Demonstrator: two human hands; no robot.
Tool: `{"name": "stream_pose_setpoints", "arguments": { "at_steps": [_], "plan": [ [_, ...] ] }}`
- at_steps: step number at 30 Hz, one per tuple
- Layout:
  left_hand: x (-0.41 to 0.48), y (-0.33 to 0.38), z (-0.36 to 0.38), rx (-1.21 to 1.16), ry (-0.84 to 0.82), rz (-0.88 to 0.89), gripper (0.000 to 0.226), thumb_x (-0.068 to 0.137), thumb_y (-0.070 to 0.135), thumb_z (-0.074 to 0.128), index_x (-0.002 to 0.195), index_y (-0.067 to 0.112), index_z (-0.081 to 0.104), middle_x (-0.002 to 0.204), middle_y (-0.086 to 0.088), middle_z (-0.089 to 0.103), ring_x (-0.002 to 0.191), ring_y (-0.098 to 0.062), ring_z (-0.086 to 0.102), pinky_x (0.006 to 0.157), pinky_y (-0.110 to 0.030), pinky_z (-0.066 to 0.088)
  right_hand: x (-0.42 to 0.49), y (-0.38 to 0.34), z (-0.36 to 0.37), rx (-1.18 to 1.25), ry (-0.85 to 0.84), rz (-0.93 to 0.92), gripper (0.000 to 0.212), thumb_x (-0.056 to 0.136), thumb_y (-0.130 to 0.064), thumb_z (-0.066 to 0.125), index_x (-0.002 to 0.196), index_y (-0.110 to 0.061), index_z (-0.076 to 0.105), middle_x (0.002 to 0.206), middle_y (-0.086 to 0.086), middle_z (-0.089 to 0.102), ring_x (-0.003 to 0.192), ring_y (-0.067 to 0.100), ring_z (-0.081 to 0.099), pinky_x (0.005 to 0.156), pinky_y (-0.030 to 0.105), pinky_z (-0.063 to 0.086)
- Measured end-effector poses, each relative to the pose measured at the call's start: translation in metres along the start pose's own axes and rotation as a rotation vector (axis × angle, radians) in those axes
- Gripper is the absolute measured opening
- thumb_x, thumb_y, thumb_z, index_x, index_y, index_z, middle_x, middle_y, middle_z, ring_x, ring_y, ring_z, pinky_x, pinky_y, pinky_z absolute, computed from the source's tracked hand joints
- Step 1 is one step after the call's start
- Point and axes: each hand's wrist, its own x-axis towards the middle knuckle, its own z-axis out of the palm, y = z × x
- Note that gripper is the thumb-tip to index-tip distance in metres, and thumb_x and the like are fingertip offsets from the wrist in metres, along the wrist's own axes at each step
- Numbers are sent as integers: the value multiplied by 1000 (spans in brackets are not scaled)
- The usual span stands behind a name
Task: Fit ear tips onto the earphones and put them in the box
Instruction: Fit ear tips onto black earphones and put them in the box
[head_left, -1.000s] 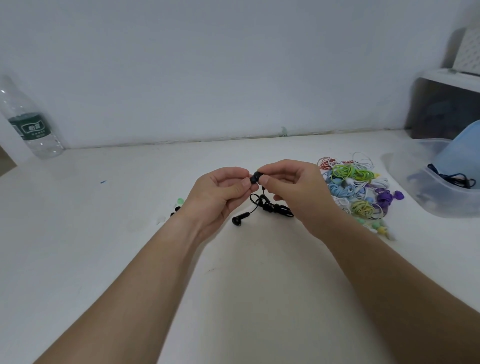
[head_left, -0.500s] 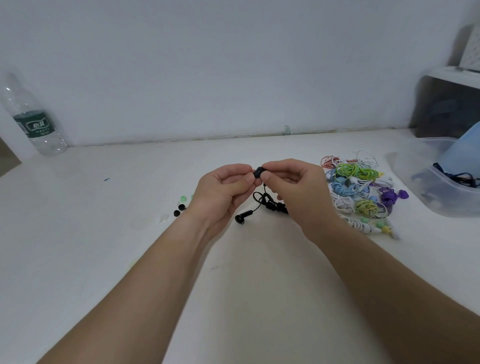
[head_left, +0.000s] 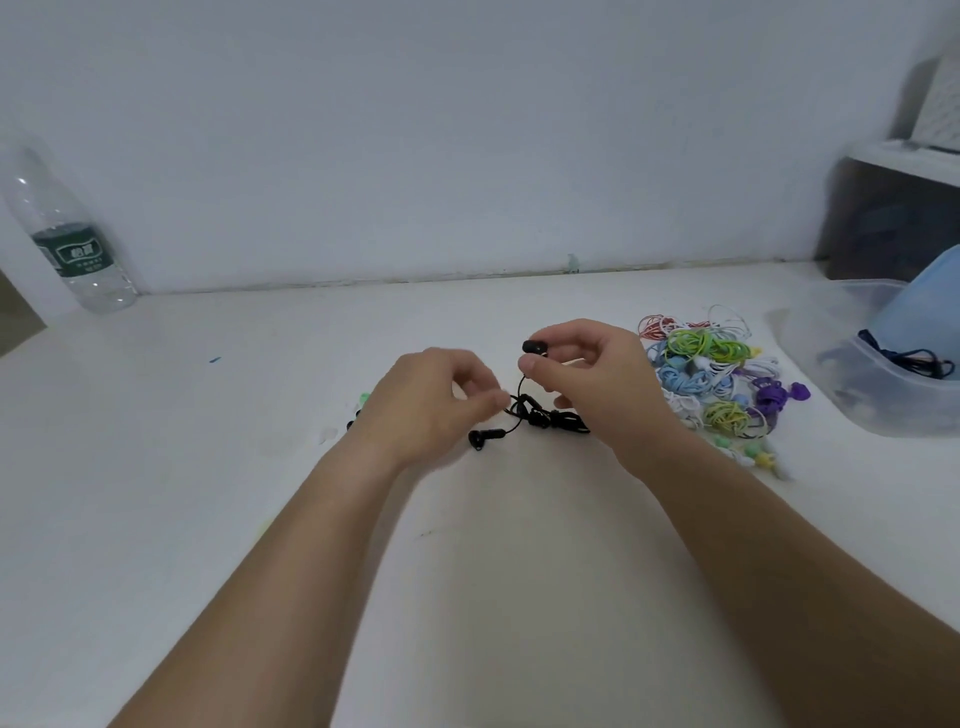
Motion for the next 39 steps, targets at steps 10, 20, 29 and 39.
{"name": "stream_pose_setpoints", "arguments": {
  "at_steps": [10, 20, 29, 39],
  "plan": [
    [-7, -6, -4, 63, -127, -74, 19, 76, 31, 81, 74, 30, 61, 84, 11, 67, 59, -6, 59, 59, -26, 50, 2, 5, -11, -661, 26, 101, 22, 80, -46, 72, 80, -27, 62, 77, -11, 66, 81, 13, 65, 79, 40, 56],
    [-6, 7, 5, -277, 192, 6, 33, 71, 7, 85, 86, 21, 60, 80, 6, 67, 60, -6, 57, 59, -16, 47, -7, 4, 9, -466, -17, -295, 22, 92, -24, 63, 112, -28, 72, 103, -14, 70, 91, 8, 60, 74, 17, 41],
    [-7, 10, -4, -406, 172, 94, 26, 76, 5, 80, 91, 21, 66, 89, 6, 72, 73, -14, 68, 69, -25, 56, -4, 9, 16, -177, -77, -204, 10, 88, -17, 73, 92, -26, 74, 74, -2, 74, 70, 11, 70, 66, 23, 51],
    [-9, -58, -64, 9, 230, -301, 6, 84, 17, 75, 83, 22, 73, 87, 6, 71, 86, -10, 65, 64, -16, 43, -8, 10, 30, -94, -148, -197, 29, 93, -6, 63, 92, -33, 74, 78, -5, 75, 75, 15, 68, 70, 30, 53]
  ]
}}
